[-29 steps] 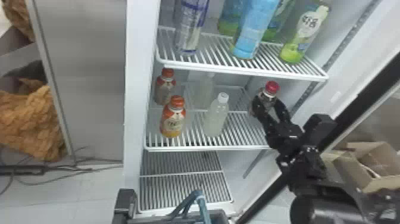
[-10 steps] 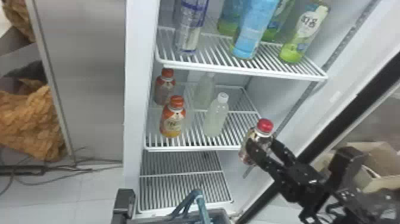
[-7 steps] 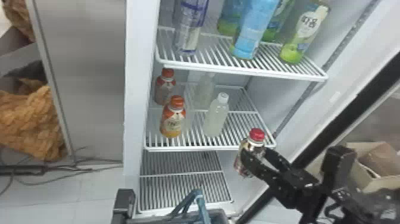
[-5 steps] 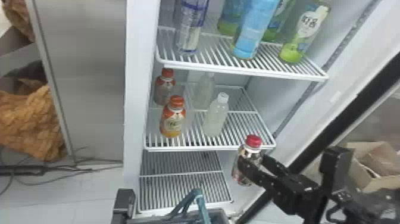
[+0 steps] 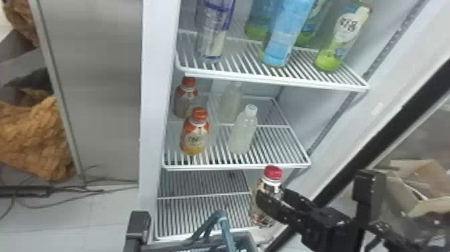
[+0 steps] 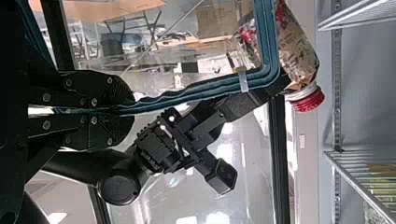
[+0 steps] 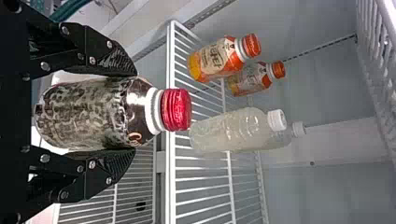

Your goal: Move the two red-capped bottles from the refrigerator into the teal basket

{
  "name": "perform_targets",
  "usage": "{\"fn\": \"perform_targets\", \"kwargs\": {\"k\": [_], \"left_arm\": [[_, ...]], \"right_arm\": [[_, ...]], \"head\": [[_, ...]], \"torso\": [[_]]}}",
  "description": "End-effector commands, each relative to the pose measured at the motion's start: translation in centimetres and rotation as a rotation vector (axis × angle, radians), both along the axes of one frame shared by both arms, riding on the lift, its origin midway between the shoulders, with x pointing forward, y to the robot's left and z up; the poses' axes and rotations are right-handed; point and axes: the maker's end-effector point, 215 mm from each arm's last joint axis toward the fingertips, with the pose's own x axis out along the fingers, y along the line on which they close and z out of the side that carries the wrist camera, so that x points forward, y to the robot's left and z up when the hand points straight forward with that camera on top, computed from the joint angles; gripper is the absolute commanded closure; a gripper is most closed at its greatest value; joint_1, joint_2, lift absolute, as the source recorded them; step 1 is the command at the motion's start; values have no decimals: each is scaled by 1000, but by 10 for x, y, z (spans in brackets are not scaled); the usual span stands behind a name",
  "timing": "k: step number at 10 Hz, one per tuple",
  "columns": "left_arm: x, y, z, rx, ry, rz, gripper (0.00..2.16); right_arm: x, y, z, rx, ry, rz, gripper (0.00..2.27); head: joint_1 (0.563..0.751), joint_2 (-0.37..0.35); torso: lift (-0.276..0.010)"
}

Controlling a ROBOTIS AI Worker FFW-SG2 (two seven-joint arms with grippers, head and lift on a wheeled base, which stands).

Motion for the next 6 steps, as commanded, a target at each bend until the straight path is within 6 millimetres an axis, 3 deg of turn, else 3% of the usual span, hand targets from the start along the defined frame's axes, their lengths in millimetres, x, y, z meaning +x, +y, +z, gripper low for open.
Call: {"fn": "perform_targets", "kwargs": {"k": [1,6], "left_arm": [[2,0,1,1,-5,1,1105],[3,1,0,3,-7,2,1105]], "right_arm": [[-5,8,-3,23,27,15,627],[-22,35,-15,85,124,66,627]], "head": [[695,-350],[695,-350]], "torso": [[-228],[-228]]}}
